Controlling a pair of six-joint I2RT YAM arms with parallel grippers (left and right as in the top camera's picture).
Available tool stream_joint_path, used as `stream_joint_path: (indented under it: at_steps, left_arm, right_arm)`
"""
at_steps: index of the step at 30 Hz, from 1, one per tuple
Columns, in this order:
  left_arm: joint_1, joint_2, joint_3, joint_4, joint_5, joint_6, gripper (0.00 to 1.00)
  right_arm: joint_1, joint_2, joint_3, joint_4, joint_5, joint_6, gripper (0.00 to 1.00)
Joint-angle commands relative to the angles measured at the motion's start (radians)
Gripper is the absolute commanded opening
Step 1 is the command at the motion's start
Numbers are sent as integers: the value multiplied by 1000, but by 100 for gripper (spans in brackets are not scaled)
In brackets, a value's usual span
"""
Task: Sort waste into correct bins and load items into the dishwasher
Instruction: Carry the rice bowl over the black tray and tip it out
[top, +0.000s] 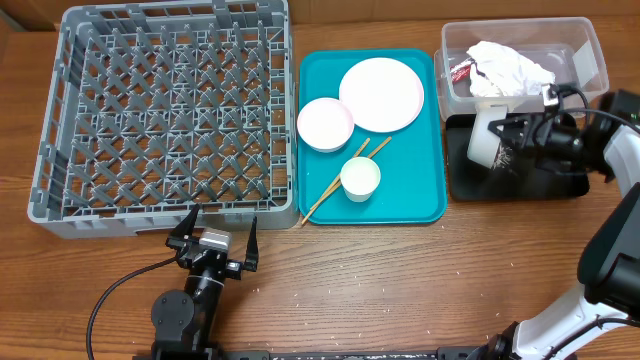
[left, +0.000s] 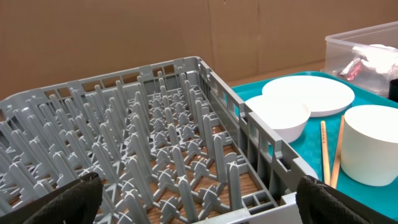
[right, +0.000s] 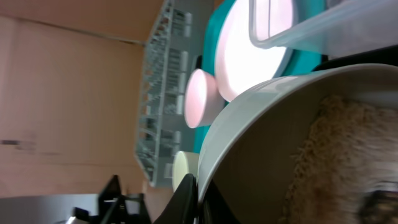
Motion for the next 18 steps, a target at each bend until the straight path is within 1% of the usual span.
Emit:
stream_joint_path:
  at_steps: [1, 6, 13, 14, 18]
  left_arm:
    - [6, -9, -6, 0, -7, 11, 100]
    - [6, -9, -6, 0, -7, 11, 100]
    - [6, -9, -6, 0, -7, 11, 100]
    - [6, -9, -6, 0, -7, 11, 100]
    - [6, -9, -6, 0, -7, 11, 100]
  right_arm:
    - [-42, -11, -48, 23, -193, -23, 4]
    - [-108, 23, -93, 64, -319, -7, 4]
    - [-180, 29, -92, 98, -319, 177, 4]
    - [-194, 29, -92, 106, -319, 235, 4]
    - [-216, 29, -92, 202, -319, 343, 4]
